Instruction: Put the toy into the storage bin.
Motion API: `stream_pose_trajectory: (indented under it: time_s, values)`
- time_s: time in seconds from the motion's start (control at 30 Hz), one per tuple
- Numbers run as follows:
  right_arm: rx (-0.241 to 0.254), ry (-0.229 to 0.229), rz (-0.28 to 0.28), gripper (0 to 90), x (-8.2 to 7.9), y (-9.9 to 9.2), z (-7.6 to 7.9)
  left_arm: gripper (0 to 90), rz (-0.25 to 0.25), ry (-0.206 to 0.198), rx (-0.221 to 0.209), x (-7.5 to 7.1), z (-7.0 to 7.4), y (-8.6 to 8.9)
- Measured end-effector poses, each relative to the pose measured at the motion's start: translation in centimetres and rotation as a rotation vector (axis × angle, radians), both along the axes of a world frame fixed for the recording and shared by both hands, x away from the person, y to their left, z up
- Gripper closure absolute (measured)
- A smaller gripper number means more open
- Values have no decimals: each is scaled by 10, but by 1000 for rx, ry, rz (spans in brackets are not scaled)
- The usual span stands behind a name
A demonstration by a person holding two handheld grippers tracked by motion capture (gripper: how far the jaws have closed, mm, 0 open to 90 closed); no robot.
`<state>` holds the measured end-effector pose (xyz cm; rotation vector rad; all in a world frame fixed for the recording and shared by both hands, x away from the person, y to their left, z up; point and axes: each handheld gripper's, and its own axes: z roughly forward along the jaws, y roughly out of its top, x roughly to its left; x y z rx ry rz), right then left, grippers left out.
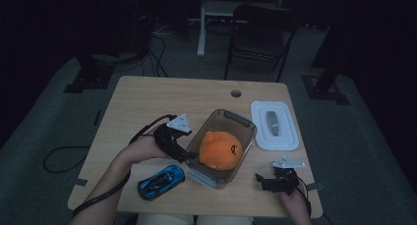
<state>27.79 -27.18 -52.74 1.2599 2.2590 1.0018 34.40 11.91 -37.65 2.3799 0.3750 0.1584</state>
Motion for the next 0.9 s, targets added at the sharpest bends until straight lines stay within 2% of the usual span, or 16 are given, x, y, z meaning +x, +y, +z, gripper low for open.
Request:
stream_pose_trajectory:
  time_s: [0.27, 0.37, 0.57, 0.63, 0.73, 0.83, 0.9]
  values:
    - [-8, 0, -3, 140, 0, 1, 0, 166, 29, -6, 19, -9, -5, 19]
    - [-13, -1, -4, 140, 0, 1, 0, 166, 57, -5, 23, -15, -8, 32]
    - [-19, -3, -7, 140, 0, 2, 0, 166, 67, 4, 28, -23, -14, 44]
    - [-19, -3, -8, 140, 0, 2, 0, 166, 78, 10, 40, -25, -20, 50]
    - [-19, -2, -9, 140, 0, 2, 0, 166, 94, 21, 41, -28, -27, 56]
    - [-18, -2, -10, 140, 0, 2, 0, 167, 90, 26, 39, -31, -31, 59]
    - [-19, -2, -9, 140, 0, 2, 0, 167, 106, 26, 33, -36, -39, 63]
